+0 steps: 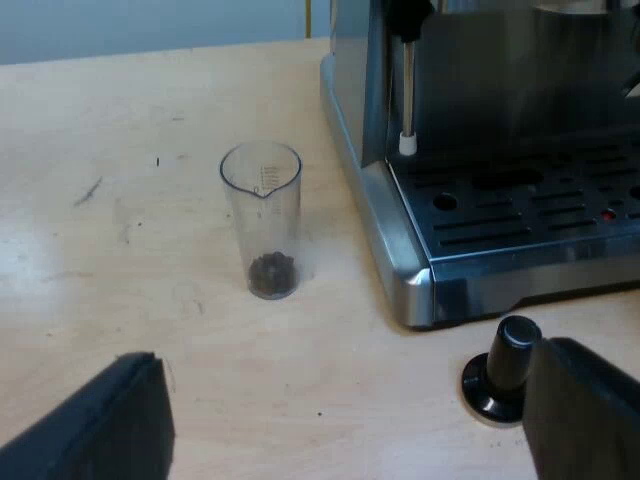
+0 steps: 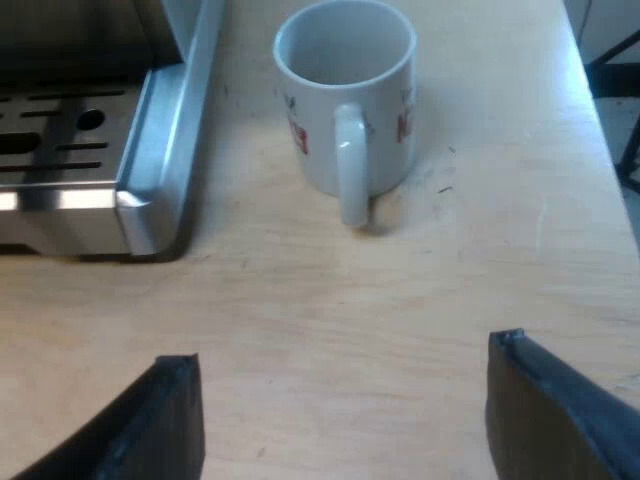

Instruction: Pour the beans into the coffee machine

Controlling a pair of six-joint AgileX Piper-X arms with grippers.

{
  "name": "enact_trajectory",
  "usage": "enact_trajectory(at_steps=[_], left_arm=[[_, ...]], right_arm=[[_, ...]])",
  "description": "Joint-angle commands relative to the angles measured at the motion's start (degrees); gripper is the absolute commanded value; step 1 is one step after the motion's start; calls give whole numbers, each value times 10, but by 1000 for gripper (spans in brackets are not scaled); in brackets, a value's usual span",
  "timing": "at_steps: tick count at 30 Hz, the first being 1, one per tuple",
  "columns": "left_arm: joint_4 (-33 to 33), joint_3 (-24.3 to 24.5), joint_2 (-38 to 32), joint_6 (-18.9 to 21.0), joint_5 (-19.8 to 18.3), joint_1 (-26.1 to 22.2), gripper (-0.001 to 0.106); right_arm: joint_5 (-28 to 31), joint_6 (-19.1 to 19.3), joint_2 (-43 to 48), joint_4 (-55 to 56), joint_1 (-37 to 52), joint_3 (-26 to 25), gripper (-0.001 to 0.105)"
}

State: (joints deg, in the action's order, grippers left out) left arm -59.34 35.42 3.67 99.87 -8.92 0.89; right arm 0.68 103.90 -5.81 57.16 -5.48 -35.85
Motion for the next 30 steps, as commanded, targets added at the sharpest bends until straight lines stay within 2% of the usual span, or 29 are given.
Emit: enact_trajectory(at_steps=[1,11,15,24,28,30], left_arm=[[5,16,20,2,-3,3,74],[5,40,58,-13,-17,3,74],[5,40,66,-13,-25,3,74],[24,46,87,-13,-35,3,74],[28,45,94,-13,-38,3,74],[28,45,96,-13,-38,3,74]], right_arm=[[-36,17,-30,0,-1,-28,62],[-101,32,-71,-10,-1,-66,62],[-128,60,-103,-12,-1,-88,62],[-210,61,-165,-55,-1,-120,62],[-268,58,-196,-69,-9,-122,62],[-271,56,-210,-77,-16,-122,62]])
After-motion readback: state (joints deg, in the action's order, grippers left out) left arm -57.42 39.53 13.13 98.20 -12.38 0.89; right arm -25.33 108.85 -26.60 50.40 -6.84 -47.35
